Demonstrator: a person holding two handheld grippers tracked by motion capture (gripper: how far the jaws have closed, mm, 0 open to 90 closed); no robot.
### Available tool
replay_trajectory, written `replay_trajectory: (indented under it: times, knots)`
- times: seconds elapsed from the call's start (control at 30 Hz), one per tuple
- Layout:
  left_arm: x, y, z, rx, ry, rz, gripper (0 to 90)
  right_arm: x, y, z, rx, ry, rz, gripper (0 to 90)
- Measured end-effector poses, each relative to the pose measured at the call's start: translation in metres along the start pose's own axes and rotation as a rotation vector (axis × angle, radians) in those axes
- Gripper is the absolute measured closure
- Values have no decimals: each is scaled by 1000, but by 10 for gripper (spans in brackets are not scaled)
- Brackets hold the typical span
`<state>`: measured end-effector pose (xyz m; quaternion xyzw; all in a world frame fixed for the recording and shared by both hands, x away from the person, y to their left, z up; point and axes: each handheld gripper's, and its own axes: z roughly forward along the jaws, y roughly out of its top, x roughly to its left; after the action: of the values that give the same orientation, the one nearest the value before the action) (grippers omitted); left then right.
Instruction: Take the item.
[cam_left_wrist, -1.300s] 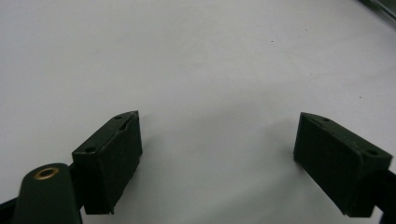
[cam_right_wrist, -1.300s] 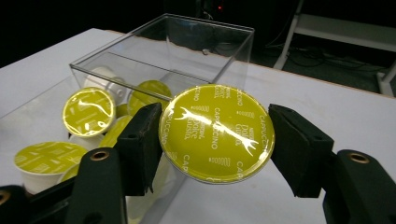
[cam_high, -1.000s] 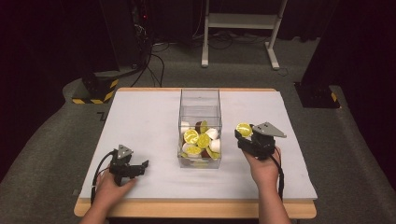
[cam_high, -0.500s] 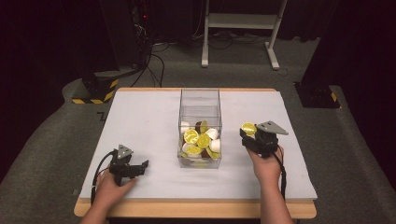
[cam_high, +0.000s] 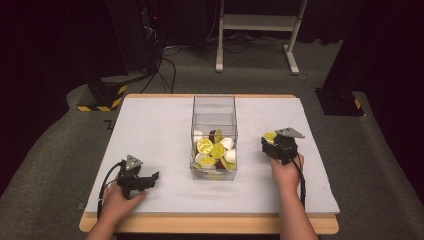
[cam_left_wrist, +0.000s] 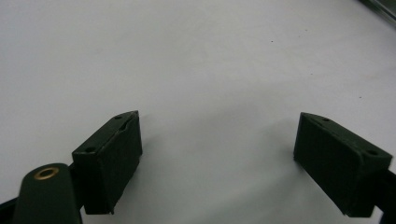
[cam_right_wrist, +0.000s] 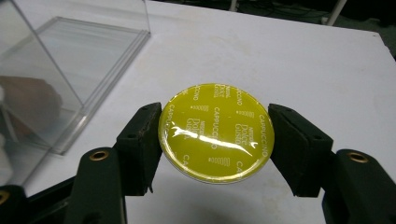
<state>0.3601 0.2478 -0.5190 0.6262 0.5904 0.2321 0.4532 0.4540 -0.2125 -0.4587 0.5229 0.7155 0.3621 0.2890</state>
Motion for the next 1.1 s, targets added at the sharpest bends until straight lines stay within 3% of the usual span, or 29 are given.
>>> replay_trajectory:
  times: [0.27,0.4,0.87,1.1]
  knots:
    - [0,0,0,0,0,0,155,-9,-3,18,27,-13,8,385]
    - [0,0,0,-1,0,-1,155,-9,-7,27,67,-22,15,384]
    - [0,0,0,-1,0,-1,155,-10,-14,33,97,-26,22,379]
    - [0,0,0,0,0,0,155,-13,-14,31,97,-3,65,249]
